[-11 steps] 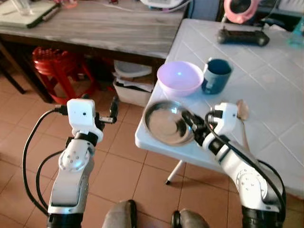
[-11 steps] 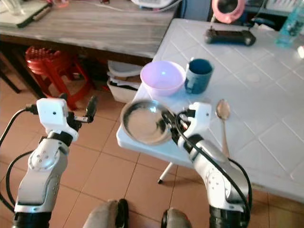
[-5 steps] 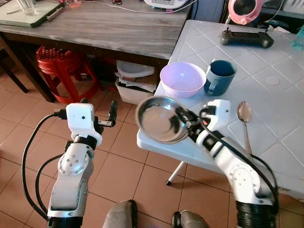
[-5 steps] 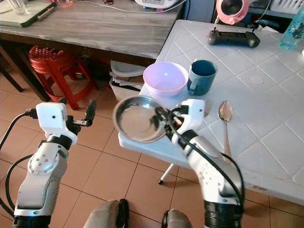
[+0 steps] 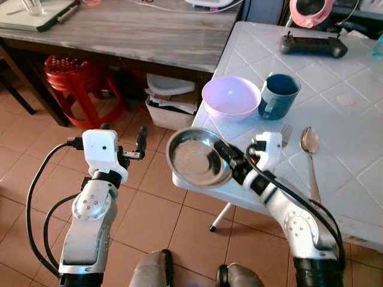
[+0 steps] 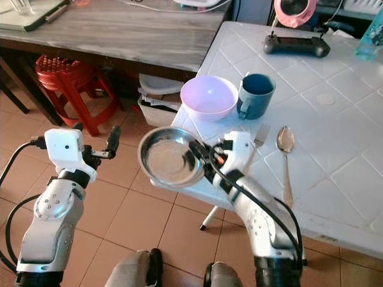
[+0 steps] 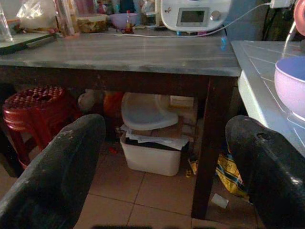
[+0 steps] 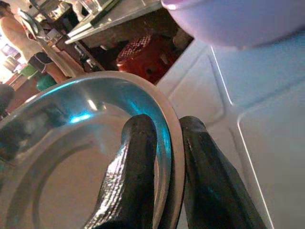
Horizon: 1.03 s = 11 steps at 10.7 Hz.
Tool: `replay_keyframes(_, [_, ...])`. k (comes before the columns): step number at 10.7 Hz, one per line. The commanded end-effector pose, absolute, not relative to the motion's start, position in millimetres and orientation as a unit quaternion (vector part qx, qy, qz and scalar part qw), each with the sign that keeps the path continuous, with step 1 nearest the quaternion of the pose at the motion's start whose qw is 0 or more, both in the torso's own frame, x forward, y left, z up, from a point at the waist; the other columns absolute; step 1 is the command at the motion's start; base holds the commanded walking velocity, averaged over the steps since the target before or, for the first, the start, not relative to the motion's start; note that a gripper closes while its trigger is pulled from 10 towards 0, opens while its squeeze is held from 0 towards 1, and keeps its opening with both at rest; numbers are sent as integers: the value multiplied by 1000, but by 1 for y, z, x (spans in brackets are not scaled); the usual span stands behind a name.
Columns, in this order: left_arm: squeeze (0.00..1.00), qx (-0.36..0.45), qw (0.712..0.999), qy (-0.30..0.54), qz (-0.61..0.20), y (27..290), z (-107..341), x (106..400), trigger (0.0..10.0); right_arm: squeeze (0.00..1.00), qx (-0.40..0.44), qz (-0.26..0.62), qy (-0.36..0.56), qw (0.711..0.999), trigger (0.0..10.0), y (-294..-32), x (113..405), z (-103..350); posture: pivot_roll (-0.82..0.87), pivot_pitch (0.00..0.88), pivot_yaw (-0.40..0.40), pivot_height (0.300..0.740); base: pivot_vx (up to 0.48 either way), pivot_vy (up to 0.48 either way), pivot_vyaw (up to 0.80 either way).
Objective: Setting the table
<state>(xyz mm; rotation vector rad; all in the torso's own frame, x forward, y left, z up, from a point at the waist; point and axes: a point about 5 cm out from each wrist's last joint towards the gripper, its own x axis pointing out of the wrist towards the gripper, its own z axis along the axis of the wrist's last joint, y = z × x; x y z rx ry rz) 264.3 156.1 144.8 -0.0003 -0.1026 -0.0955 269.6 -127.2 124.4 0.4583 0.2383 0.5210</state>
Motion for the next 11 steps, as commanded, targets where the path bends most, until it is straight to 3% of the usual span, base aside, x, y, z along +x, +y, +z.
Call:
replay_keyframes(1, [0, 9, 998, -52, -44, 159, 147, 262, 10000, 0, 239, 258, 115, 929, 10000, -128, 268, 122, 36, 149, 75, 740, 0, 0, 0])
replay_keyframes(11, [0, 14, 997, -54, -55, 159, 149, 266, 10000, 0, 238, 222, 123, 938, 10000, -153, 246, 114, 23, 138, 89, 740, 0, 0, 0])
